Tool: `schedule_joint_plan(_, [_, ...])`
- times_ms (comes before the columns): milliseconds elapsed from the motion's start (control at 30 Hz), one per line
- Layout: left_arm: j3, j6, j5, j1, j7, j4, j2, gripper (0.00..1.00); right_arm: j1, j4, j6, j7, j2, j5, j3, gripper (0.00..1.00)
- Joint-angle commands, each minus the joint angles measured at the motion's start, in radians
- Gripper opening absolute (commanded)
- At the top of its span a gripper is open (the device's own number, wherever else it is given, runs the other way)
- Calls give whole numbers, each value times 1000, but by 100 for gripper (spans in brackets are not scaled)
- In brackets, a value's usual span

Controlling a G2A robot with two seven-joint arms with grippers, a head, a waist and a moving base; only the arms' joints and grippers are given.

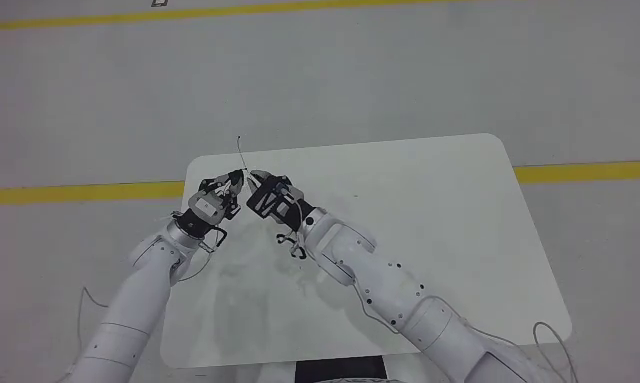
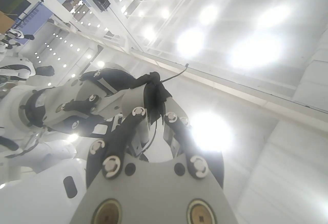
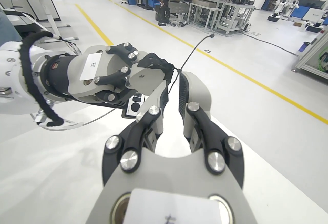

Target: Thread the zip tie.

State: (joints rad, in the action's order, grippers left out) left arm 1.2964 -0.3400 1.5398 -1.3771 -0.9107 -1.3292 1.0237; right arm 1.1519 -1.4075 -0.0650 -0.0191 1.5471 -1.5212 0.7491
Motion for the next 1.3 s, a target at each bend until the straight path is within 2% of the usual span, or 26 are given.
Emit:
schedule_joint_plan(0, [0,0,0,0,0,0,0,0,0,2,-1,2,1,-1,1,0])
schedule_joint_plan(767, [0,0,0,0,0,0,0,0,56,-46,-6,26,-17,-49,78,0])
schedule_joint_plan(1267, [0,0,0,0,0,0,0,0,80,-80,1,43,-37,-49,100,0])
